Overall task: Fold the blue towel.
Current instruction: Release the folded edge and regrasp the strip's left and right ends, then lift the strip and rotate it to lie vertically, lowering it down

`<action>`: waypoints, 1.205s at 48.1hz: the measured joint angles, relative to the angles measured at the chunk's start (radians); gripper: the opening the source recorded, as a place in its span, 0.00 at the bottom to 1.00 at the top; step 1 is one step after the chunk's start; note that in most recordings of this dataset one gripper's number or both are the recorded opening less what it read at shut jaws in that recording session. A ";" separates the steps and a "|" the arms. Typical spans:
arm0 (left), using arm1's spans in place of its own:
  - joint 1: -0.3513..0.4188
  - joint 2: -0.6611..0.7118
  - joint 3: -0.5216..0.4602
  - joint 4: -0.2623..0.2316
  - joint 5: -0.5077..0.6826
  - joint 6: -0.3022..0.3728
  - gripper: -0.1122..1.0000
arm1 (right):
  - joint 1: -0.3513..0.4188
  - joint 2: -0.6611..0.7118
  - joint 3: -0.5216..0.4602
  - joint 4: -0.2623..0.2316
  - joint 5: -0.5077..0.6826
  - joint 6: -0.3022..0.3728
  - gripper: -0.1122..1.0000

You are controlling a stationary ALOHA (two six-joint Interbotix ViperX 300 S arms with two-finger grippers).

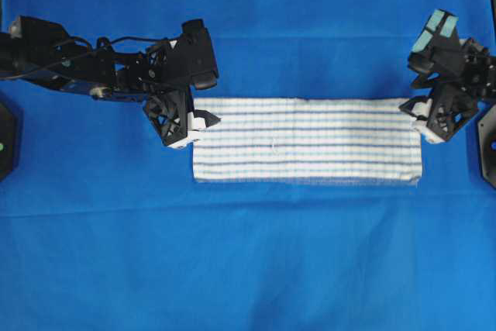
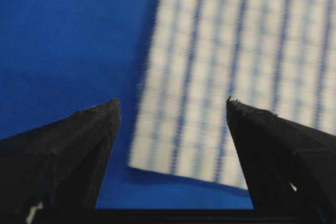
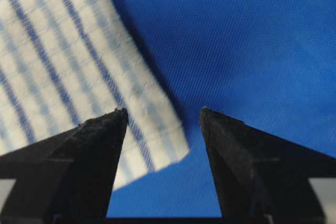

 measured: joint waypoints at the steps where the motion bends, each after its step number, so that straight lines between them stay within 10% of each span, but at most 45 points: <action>1: 0.005 0.005 0.002 0.000 -0.002 0.000 0.78 | -0.005 0.011 0.000 0.000 -0.008 0.000 0.65; 25: 0.021 0.084 0.014 0.003 -0.026 0.002 0.73 | -0.028 0.156 -0.009 -0.011 -0.080 -0.003 0.63; 38: 0.012 0.084 0.003 -0.002 0.035 -0.006 0.26 | -0.011 0.163 -0.011 -0.011 -0.091 -0.014 0.13; 58: 0.003 0.078 -0.003 -0.002 0.058 -0.009 0.13 | -0.011 0.153 -0.011 -0.011 -0.086 -0.014 0.12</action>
